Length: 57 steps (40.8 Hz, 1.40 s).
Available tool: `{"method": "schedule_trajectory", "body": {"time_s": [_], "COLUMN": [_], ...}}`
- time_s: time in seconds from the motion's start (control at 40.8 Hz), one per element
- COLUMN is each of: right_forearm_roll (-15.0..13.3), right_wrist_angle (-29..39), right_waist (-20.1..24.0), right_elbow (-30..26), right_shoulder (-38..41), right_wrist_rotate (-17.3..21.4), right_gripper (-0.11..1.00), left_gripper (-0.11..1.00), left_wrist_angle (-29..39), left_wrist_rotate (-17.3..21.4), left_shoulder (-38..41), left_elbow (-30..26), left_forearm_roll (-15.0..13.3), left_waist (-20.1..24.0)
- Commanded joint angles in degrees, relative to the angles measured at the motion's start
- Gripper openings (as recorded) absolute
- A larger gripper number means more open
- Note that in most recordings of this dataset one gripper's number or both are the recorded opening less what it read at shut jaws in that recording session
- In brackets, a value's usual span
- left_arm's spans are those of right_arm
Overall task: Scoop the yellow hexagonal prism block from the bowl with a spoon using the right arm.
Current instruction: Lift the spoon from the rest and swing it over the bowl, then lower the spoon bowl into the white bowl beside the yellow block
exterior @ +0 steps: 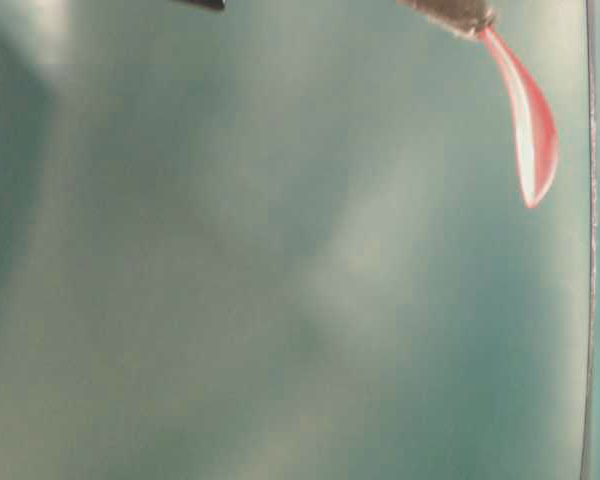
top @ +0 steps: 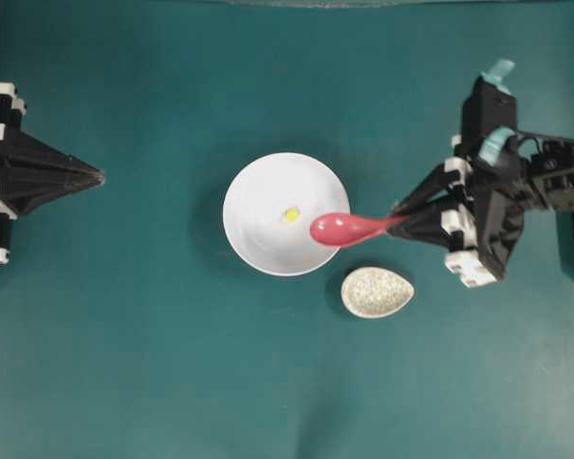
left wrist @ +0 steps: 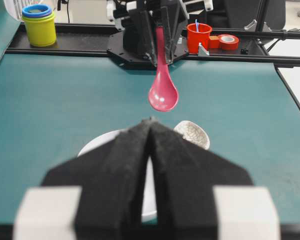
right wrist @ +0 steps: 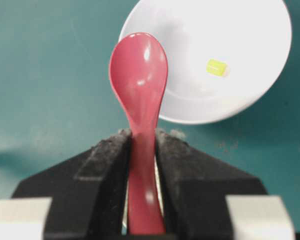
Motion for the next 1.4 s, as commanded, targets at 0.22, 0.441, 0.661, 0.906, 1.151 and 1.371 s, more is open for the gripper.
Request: {"method": "schedule_trajectory", "body": {"time_s": [0.22,0.441,0.661,0.906,1.151,1.371], "right_forearm_roll": [0.00,-0.18,-0.18,-0.26,-0.53,-4.13], "right_wrist_angle": [6.59,8.35,12.22,18.90,23.47,27.86], "right_waist": [-2.64,-3.60,-5.27,-6.68,-7.73,-7.91], "right_elbow": [-7.03,-9.58,-11.60,-14.33,-17.75,-20.48], "right_shoulder": [4.92,7.12,8.00,10.37,13.54,15.82], "right_wrist_rotate": [0.18,0.09,0.18,0.18,2.29,7.73], "right_gripper": [0.22,0.22,0.22,0.22,0.22,0.22], "left_gripper": [0.00,0.00,0.00,0.00,0.00,0.00], "left_wrist_angle": [-0.18,-0.18,-0.09,-0.09,-0.44,-0.18], "left_wrist_rotate": [-0.09,-0.09,-0.09,-0.09,-0.09,-0.09], "left_shoulder": [0.35,0.44,0.44,0.44,0.35,0.35], "left_elbow": [-1.67,-1.67,-1.67,-1.67,-1.67,-1.67], "left_forearm_roll": [0.09,0.09,0.09,0.09,0.09,0.09], "left_waist": [0.09,0.09,0.00,0.09,0.09,0.09]}}
